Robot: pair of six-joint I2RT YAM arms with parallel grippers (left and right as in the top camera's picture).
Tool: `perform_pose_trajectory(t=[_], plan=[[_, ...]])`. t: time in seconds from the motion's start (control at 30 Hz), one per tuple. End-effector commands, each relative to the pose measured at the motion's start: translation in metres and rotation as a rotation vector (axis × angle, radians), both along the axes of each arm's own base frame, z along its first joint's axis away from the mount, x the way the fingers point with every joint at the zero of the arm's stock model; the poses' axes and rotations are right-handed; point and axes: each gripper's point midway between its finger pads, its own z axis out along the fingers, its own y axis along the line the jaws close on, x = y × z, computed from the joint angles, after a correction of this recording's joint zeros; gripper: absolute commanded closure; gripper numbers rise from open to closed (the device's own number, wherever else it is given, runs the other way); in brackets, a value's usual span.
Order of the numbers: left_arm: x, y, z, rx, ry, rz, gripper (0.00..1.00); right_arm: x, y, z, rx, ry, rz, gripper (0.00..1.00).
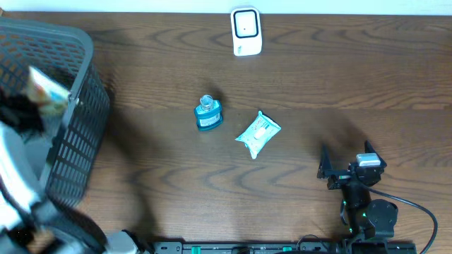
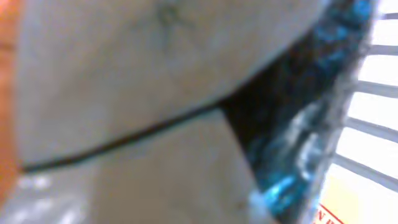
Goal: Scan the item barcode
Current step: 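Reach the left gripper into the basket and grasp the orange snack bag, then lift the snack bag out and carry it toward the scanner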
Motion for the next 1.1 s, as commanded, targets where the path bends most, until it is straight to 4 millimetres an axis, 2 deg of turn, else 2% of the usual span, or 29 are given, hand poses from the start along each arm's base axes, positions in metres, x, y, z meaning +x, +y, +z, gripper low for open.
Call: perform_pose_trajectory(t=[0.0,0.03,0.07,0.1,0.17,0.2,0.23,0.3,0.37,0.4,0.47,0.5,0.6,0.7,0.83,0.93,1.0,1.07], plan=[[-0.006,-0.012,0.119,0.233,-0.271,-0.038,0.93,0.000,0.001,-0.001,-0.004,0.003,0.004,0.01],[-0.010,-0.016,0.140,0.278,-0.321,-0.039,0.93,0.000,0.001,-0.001,-0.004,0.003,0.004,0.01],[-0.022,-0.028,0.180,0.357,-0.411,-0.043,0.93,0.000,0.001,-0.001,-0.004,0.003,0.004,0.01],[-0.028,-0.037,0.196,0.387,-0.448,-0.050,0.93,0.000,0.001,-0.001,-0.004,0.003,0.004,0.01],[-0.037,-0.058,0.219,0.428,-0.504,-0.082,0.93,0.000,0.001,-0.001,-0.004,0.003,0.004,0.01],[-0.036,-0.083,0.232,0.461,-0.544,-0.181,0.93,0.000,0.001,-0.001,-0.004,0.003,0.004,0.01],[-0.034,-0.091,0.235,0.468,-0.554,-0.223,0.93,0.000,0.001,-0.001,-0.004,0.003,0.004,0.01],[-0.023,-0.133,0.238,0.487,-0.592,-0.435,0.93,0.000,0.001,-0.001,-0.004,0.003,0.004,0.01],[-0.014,-0.166,0.234,0.520,-0.599,-0.610,0.93,0.000,0.001,-0.001,-0.004,0.003,0.004,0.01],[-0.010,-0.190,0.228,0.564,-0.587,-0.733,0.93,0.000,0.001,-0.001,-0.004,0.002,0.004,0.01],[-0.009,-0.215,0.217,0.601,-0.554,-0.857,0.93,0.000,0.001,-0.001,-0.004,0.003,0.004,0.01],[-0.012,-0.234,0.203,0.612,-0.508,-0.940,0.93,0.000,0.001,-0.001,-0.004,0.003,0.004,0.01],[-0.025,-0.252,0.162,0.608,-0.304,-0.995,0.93,0.000,0.001,-0.001,-0.004,0.003,0.004,0.01],[-0.036,-0.274,0.140,0.624,-0.196,-1.065,0.93,0.000,0.001,-0.001,-0.004,0.003,0.004,0.01],[-0.046,-0.323,0.136,0.660,-0.226,-1.263,0.93,0.000,0.001,-0.001,-0.004,0.003,0.004,0.01],[-0.047,-0.365,0.138,0.789,-0.297,-1.479,0.93,0.000,0.001,-0.001,-0.004,0.003,0.004,0.01],[-0.046,-0.388,0.132,0.863,-0.317,-1.604,0.92,0.000,0.001,-0.001,-0.004,0.003,0.004,0.01],[-0.044,-0.411,0.118,0.912,-0.313,-1.730,0.93,0.000,0.001,-0.001,-0.004,0.003,0.004,0.01]])
